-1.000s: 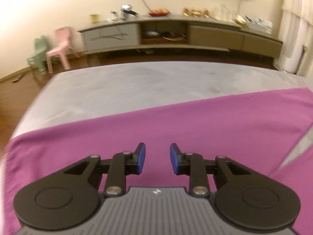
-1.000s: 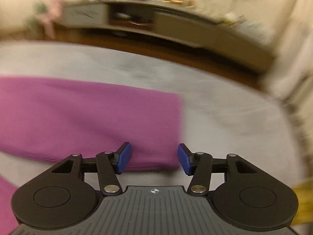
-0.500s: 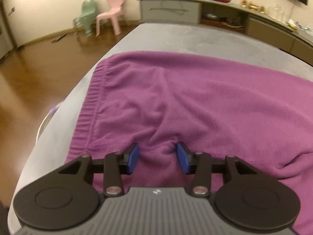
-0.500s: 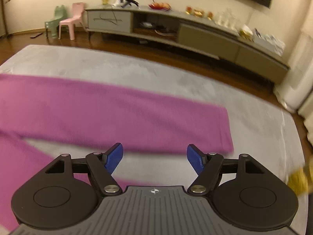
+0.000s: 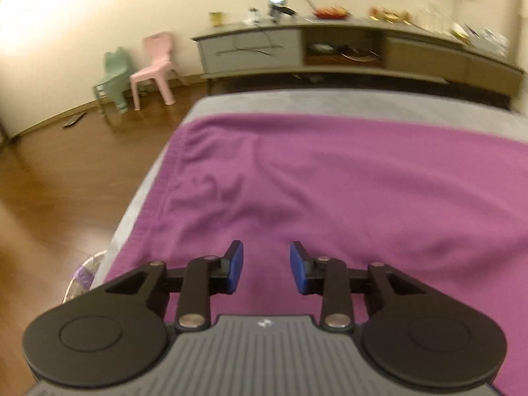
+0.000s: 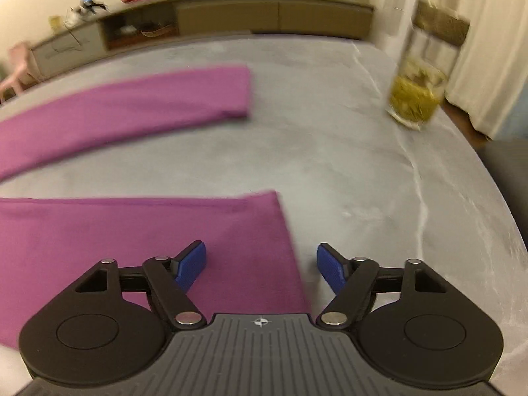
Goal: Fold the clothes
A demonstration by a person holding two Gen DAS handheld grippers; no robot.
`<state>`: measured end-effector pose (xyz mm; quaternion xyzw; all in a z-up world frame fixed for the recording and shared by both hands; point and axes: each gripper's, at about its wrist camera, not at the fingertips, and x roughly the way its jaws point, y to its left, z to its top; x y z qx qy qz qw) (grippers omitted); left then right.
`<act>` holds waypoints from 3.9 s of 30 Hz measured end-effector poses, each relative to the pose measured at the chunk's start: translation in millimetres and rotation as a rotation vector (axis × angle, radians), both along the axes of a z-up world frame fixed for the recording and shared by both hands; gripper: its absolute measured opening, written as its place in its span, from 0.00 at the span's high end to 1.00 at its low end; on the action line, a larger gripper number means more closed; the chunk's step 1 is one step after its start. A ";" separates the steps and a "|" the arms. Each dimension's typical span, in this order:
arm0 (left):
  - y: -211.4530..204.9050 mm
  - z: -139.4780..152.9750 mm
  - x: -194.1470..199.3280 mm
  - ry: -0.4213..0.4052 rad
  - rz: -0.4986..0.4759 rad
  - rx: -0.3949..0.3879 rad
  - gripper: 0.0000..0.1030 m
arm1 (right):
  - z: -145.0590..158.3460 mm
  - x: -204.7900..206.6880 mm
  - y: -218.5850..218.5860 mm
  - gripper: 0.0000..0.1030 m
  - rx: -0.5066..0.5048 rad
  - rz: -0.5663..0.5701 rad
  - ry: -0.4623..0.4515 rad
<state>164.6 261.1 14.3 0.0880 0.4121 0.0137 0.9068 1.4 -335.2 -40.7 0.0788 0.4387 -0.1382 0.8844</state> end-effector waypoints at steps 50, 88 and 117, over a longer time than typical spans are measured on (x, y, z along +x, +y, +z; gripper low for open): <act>73.2 -32.0 -45.3 0.025 0.038 0.014 0.70 | 9.2 232.4 549.9 0.41 -0.099 0.814 -0.102; 19.8 -35.7 -41.6 0.031 0.116 0.179 0.71 | 8.7 62.5 45.3 0.35 -0.036 0.113 0.012; -73.6 9.1 -16.9 -0.009 -0.041 -0.124 0.71 | 16.8 232.6 -28.4 0.27 0.073 -0.020 -0.025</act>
